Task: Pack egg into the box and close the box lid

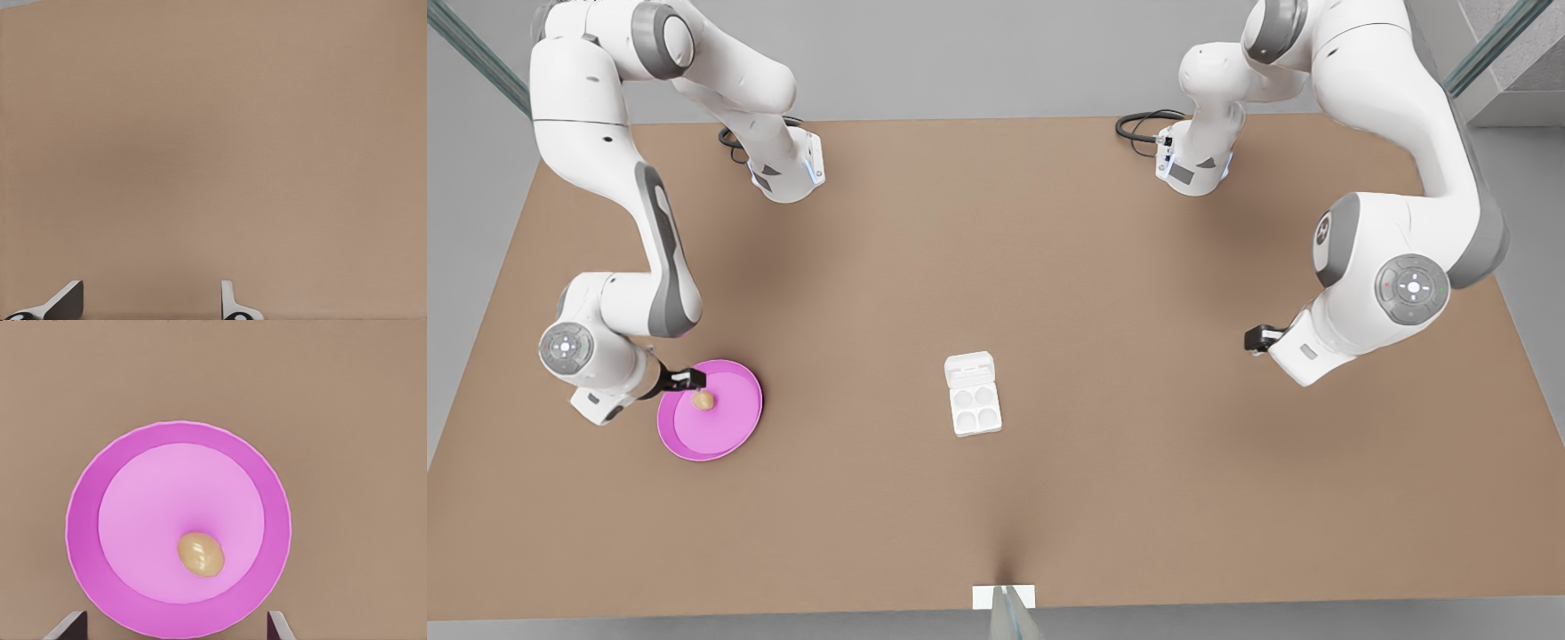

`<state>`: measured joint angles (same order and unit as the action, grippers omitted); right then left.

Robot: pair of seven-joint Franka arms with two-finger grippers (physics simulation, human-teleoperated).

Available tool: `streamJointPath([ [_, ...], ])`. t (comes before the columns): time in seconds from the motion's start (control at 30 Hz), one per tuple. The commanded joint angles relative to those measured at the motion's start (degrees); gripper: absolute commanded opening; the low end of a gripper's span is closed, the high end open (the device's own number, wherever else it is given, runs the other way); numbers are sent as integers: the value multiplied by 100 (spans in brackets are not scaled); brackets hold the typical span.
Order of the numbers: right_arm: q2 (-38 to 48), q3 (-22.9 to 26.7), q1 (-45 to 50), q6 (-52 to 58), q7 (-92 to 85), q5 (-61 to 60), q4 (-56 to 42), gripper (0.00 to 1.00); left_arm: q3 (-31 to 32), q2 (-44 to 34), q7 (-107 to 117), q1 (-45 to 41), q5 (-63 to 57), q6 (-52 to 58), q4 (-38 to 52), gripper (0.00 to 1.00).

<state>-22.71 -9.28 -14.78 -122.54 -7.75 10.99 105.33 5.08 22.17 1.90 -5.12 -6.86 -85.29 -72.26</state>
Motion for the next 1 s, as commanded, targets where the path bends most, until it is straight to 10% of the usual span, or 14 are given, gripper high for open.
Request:
streamJointPath([
  [0.0, -137, -12, -69, -622, 19, 17, 14, 100, 1, -19, 92, -33, -17, 30, 2, 100],
  [0.97, -770, -320, -799, -2406, 10, 571, 1157, 100, 1, 86, 100, -7, -17, -5, -60, 100],
])
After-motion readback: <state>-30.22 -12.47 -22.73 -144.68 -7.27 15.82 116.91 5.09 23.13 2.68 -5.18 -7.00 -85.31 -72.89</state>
